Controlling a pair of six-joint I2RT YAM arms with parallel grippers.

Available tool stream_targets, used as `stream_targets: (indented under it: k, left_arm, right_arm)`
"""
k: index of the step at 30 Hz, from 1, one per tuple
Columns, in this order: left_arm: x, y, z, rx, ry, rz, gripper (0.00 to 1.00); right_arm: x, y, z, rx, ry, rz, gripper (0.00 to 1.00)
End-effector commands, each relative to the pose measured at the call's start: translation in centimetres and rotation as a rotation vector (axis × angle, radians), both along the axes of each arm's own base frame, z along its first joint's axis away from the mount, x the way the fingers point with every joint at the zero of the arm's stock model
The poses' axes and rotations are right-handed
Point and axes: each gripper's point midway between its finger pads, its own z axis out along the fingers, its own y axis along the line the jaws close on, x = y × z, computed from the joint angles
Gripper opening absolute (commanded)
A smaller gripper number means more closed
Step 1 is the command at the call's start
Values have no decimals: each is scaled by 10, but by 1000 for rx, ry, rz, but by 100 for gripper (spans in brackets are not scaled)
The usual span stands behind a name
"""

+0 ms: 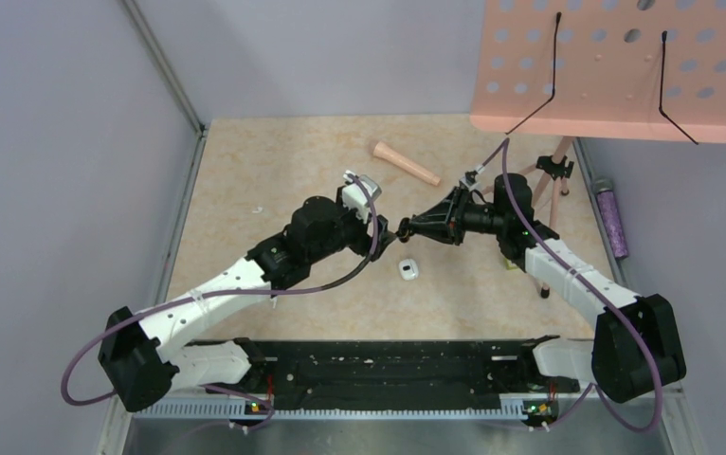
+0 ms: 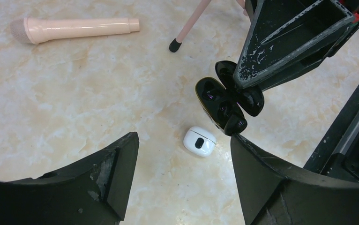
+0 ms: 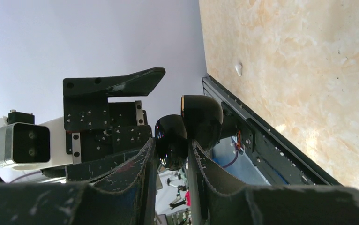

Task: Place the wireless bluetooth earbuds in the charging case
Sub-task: Adjust the right earbud in the right side groove of the charging case.

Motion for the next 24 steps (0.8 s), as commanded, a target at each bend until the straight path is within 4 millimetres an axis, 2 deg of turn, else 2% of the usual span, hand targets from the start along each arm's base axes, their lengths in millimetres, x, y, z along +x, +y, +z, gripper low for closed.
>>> stream_targets:
  k: [1, 10, 14, 16, 20, 24]
  left_arm:
    - [19, 3, 27, -38, -84, 76, 76]
    - [21, 3, 30, -74, -63, 110, 64]
    - [26, 16, 37, -94, 1, 219, 52]
    - [26, 21, 44, -95, 32, 256, 49]
    - [7, 13, 60, -115, 47, 146, 53]
    - [-24, -1, 73, -118, -77, -105, 54]
  right_arm:
    - [-9, 1, 38, 43, -105, 50, 0]
    - [-13, 1, 37, 37, -120, 68, 0]
    - [-17, 0, 33, 13, -147, 97, 0]
    - [-21, -1, 31, -8, -184, 130, 0]
    - [-33, -2, 22, -55, -264, 251, 0]
    - [-38, -3, 14, -76, -311, 351, 0]
